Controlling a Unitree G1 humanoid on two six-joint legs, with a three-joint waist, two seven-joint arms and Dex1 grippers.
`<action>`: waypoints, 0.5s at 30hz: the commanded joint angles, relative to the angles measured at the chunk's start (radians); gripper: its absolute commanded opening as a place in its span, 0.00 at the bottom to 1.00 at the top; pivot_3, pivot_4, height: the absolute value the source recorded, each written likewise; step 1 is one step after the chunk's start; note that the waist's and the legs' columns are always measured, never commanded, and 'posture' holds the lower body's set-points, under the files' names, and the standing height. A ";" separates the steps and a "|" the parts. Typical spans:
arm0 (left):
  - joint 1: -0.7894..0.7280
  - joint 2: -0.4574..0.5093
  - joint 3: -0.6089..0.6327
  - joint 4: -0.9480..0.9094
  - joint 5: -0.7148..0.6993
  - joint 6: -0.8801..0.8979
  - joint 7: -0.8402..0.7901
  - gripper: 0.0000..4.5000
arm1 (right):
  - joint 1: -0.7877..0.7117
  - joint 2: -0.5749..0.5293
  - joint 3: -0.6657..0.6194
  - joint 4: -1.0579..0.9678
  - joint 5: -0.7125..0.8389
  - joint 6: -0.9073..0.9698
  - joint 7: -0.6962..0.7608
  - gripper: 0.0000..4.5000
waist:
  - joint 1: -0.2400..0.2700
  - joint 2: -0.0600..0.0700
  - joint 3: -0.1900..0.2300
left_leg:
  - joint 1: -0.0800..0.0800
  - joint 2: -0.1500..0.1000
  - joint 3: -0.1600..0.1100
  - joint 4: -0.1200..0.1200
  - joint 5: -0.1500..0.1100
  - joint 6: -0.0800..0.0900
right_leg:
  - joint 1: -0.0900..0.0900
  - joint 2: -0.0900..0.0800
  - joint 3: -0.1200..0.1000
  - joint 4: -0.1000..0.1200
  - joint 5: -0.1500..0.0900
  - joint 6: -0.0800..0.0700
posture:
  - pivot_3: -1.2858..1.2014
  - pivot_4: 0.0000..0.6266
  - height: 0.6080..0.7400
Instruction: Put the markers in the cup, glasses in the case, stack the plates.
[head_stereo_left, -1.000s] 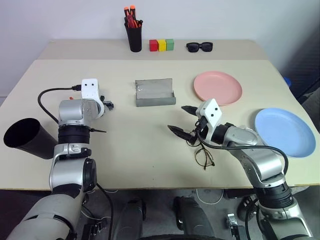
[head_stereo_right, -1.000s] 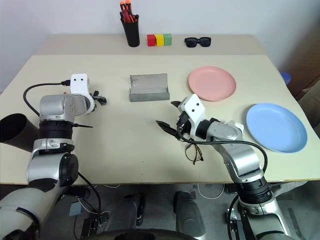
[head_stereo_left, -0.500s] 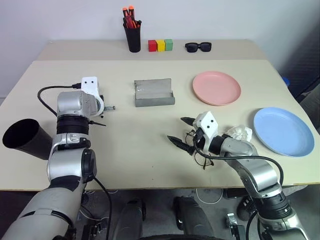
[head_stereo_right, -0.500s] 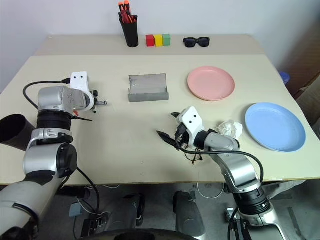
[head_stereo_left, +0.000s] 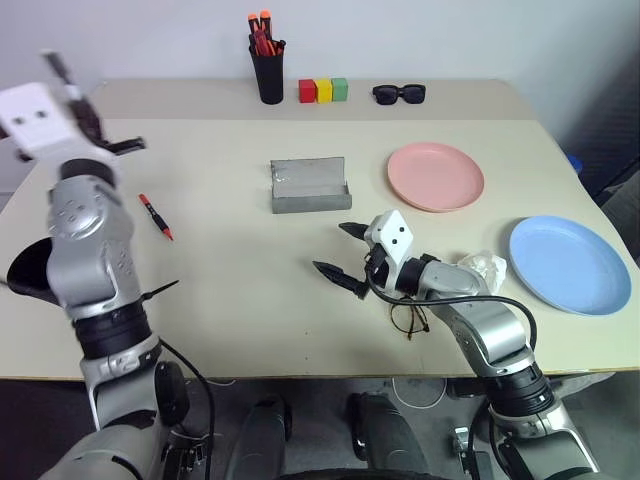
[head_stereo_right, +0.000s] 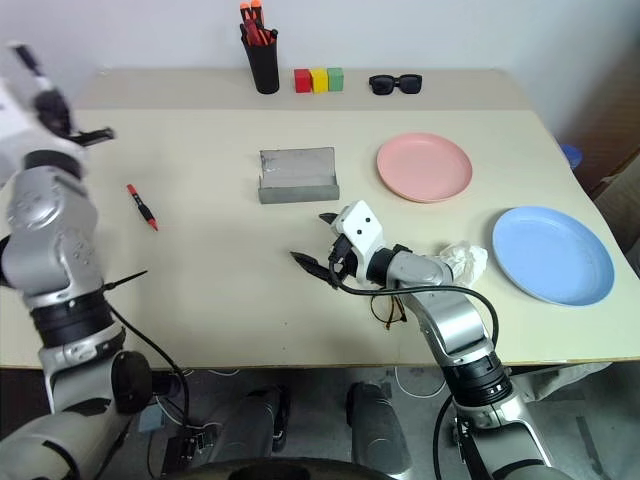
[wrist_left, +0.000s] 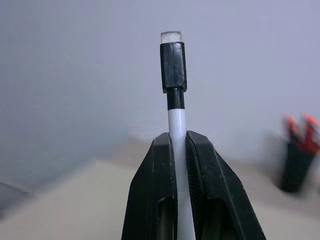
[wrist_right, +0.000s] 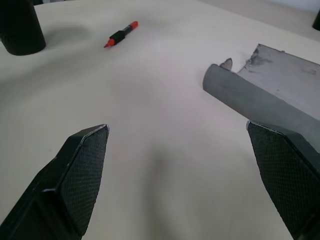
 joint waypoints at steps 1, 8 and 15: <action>0.076 0.002 0.028 -0.150 0.059 -0.040 0.048 0.02 | -0.018 0.007 0.003 -0.009 0.010 -0.025 0.027 1.00 | 0.004 0.000 0.000 | 0.000 0.000 0.000 0.000 0.000 0.000 | 0.001 0.000 0.000 0.000 0.000 0.000 | 0.52 0.24 1.00; 0.335 -0.051 0.071 -0.338 0.106 -0.022 0.064 0.02 | -0.056 0.029 -0.010 0.009 0.036 -0.011 0.054 1.00 | -0.002 -0.002 -0.001 | 0.002 0.000 -0.001 0.001 0.000 0.000 | 0.003 0.001 -0.001 -0.001 0.000 0.000 | 0.52 0.24 1.00; 0.491 -0.097 0.063 -0.337 0.187 -0.099 0.086 0.02 | -0.059 0.030 -0.008 0.006 0.042 -0.006 0.062 1.00 | 0.000 -0.002 -0.001 | 0.002 0.000 -0.001 0.001 0.000 0.000 | 0.004 0.001 -0.001 -0.002 0.000 -0.001 | 0.52 0.24 1.00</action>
